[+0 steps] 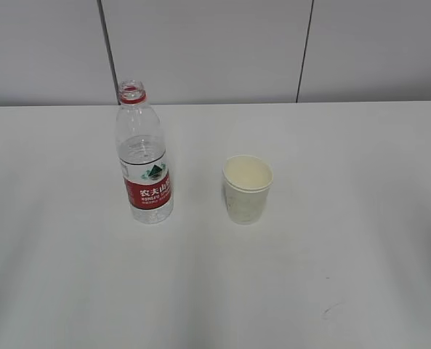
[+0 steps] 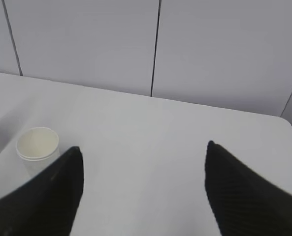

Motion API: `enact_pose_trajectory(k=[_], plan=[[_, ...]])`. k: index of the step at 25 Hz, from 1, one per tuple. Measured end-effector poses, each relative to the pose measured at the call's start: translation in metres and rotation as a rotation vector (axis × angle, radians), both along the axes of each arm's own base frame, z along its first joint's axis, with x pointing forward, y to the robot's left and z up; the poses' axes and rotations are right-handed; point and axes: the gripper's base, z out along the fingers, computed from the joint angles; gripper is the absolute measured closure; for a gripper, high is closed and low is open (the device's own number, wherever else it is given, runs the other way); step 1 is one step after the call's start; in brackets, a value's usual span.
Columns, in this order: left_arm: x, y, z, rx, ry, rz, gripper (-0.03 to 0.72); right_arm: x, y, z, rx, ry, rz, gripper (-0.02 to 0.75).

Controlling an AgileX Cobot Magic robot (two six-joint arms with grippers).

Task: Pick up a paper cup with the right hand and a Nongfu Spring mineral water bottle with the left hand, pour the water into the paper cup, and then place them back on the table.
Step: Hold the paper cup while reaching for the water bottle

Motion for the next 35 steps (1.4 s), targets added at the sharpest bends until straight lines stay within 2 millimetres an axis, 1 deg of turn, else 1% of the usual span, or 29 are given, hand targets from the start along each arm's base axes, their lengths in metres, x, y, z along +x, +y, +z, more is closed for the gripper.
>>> enact_pose_trajectory(k=[6, 12, 15, 20, 23, 25, 29, 35], plan=[[0.042, -0.004, 0.004, -0.013, 0.016, 0.003, 0.102, 0.023, 0.004, -0.002, -0.002, 0.017, 0.061, 0.169], [0.089, -0.009, 0.000, -0.023, 0.052, 0.011, 0.102, 0.047, 0.012, -0.006, 0.010, 0.025, 0.162, 0.169], [0.107, -0.010, -0.004, -0.039, 0.063, 0.018, 0.102, 0.061, 0.013, -0.009, 0.027, 0.029, 0.180, 0.169], [0.132, -0.013, -0.013, -0.045, 0.072, 0.025, 0.102, 0.087, 0.015, -0.018, 0.058, 0.031, 0.215, 0.169], [0.144, -0.018, -0.019, -0.043, 0.087, 0.005, 0.102, 0.106, 0.017, -0.029, 0.081, 0.047, 0.242, 0.169], [0.152, -0.024, -0.026, -0.037, 0.108, -0.021, 0.102, 0.117, 0.018, -0.038, 0.059, 0.068, 0.265, 0.169], [0.165, -0.036, -0.037, -0.029, 0.130, -0.068, 0.102, 0.137, 0.022, -0.061, 0.062, 0.155, 0.324, 0.169], [0.185, -0.053, -0.059, -0.019, 0.165, -0.114, 0.102, 0.164, 0.026, -0.084, 0.039, 0.226, 0.417, 0.169]])
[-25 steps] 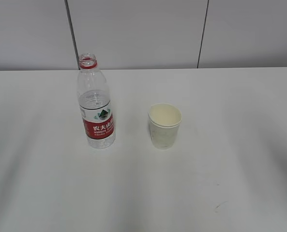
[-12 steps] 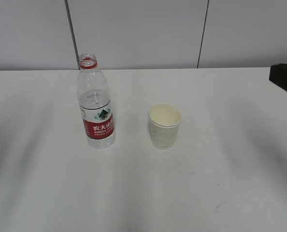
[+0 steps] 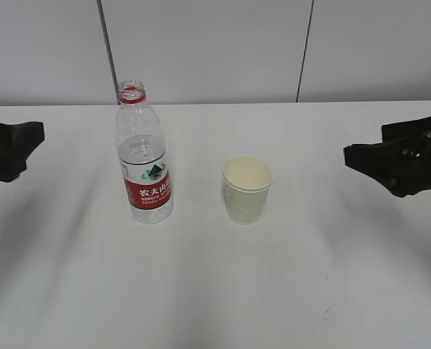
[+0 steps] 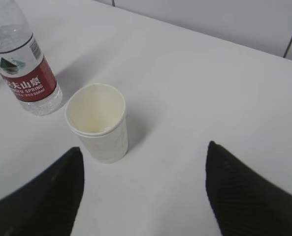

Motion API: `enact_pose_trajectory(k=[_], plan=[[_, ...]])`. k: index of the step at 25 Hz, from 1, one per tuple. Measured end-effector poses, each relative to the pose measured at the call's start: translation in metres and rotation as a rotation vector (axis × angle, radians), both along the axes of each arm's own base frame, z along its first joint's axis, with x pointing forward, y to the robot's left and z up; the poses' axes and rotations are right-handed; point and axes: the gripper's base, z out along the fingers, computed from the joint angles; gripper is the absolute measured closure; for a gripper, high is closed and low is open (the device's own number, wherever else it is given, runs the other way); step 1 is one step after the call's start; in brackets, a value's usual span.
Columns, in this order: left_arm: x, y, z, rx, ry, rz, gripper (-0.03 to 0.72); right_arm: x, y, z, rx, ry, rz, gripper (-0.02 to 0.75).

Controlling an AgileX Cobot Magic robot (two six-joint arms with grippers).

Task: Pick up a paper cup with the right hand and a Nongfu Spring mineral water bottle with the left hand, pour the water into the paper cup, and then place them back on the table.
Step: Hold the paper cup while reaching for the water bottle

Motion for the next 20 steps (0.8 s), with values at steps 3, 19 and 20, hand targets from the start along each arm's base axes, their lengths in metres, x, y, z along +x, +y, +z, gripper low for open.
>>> enact_pose_trajectory(k=[3, 19, 20], plan=[[0.010, -0.004, -0.013, 0.006, 0.024, -0.004, 0.102, 0.012, 0.003, -0.009, -0.052, -0.022, 0.083, 0.169], [0.038, -0.018, -0.064, 0.083, 0.040, -0.089, 0.104, 0.045, 0.012, -0.063, -0.103, 0.010, 0.297, 0.218], [0.039, -0.020, -0.068, 0.088, 0.040, -0.100, 0.104, 0.046, 0.012, -0.063, -0.107, 0.005, 0.300, 0.221]])
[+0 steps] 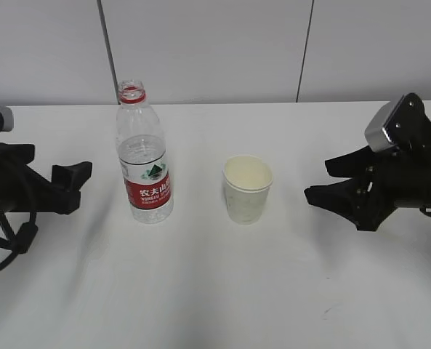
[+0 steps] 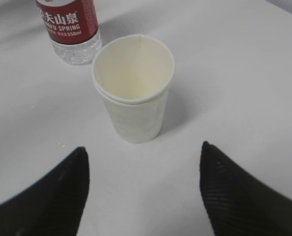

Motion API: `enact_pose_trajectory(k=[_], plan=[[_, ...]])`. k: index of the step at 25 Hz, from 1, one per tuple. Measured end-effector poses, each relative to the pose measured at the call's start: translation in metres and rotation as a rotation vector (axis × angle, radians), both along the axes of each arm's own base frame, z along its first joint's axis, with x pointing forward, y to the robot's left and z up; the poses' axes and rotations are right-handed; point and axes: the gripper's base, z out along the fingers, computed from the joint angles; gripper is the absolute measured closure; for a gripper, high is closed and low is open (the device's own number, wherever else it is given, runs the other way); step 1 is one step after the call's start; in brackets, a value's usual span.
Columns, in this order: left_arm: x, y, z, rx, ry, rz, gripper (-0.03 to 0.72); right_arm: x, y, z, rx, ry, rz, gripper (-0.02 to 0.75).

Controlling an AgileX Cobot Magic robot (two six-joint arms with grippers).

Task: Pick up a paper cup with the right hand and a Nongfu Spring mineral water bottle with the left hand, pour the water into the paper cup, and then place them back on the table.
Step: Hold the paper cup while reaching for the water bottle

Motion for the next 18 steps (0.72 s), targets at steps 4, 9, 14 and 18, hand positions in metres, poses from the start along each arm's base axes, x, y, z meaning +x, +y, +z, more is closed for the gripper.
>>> enact_pose_trajectory(k=[4, 9, 14, 18], plan=[[0.005, -0.007, -0.013, -0.008, -0.016, -0.057, 0.104, 0.005, 0.000, 0.002, -0.029, -0.047, 0.026, 0.222], [0.009, -0.013, -0.028, -0.019, -0.026, -0.116, 0.104, 0.009, 0.000, -0.003, -0.034, -0.043, 0.036, 0.223], [0.011, -0.017, -0.038, -0.035, -0.029, -0.149, 0.104, 0.011, 0.000, -0.023, -0.027, 0.021, 0.040, 0.223], [0.011, -0.022, -0.042, -0.082, -0.061, -0.193, 0.104, 0.012, 0.000, -0.026, -0.027, 0.029, 0.042, 0.223]])
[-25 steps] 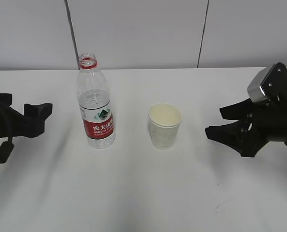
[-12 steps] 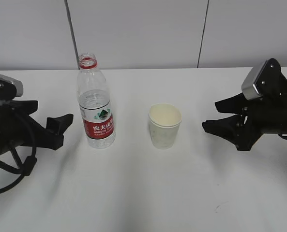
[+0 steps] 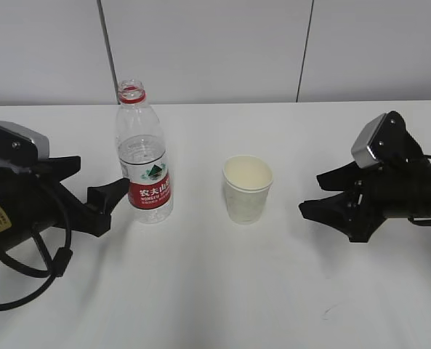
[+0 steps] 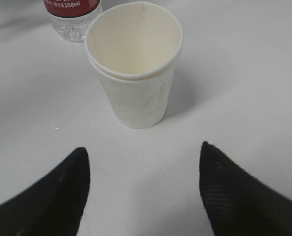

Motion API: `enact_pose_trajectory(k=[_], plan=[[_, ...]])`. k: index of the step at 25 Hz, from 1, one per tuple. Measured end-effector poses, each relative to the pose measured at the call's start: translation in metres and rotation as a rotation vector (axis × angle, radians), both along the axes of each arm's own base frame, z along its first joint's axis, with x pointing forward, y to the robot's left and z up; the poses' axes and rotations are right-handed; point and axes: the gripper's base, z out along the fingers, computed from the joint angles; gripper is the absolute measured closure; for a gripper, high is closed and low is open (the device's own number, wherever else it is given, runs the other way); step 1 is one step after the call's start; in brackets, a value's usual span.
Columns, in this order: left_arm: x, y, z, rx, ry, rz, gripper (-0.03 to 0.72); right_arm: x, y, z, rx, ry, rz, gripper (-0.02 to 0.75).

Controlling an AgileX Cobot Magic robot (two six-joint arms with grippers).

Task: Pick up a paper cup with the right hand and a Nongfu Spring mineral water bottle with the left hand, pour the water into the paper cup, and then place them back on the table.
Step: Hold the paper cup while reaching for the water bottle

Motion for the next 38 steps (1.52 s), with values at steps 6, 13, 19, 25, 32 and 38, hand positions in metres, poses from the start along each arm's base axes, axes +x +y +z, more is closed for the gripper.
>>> enact_pose_trajectory(k=[6, 13, 19, 25, 32, 38], plan=[[-0.001, -0.006, -0.021, -0.048, 0.038, -0.059, 0.101, 0.005, 0.000, 0.003, -0.001, -0.016, 0.000, 0.223], [-0.001, -0.007, -0.042, -0.044, 0.117, -0.060, 0.097, 0.011, 0.000, -0.006, 0.007, 0.005, 0.003, 0.223], [-0.001, -0.008, -0.042, -0.052, 0.117, -0.063, 0.097, 0.011, 0.000, -0.014, 0.001, 0.022, 0.010, 0.223], [0.015, -0.014, -0.036, -0.087, 0.079, -0.081, 0.097, 0.011, 0.000, -0.015, -0.004, 0.016, 0.015, 0.223], [0.026, -0.023, -0.040, -0.116, 0.085, -0.135, 0.097, 0.013, 0.000, -0.016, -0.007, 0.009, 0.022, 0.223], [0.037, -0.027, -0.041, -0.130, 0.073, -0.141, 0.097, 0.020, 0.001, -0.019, 0.010, 0.007, 0.032, 0.223]])
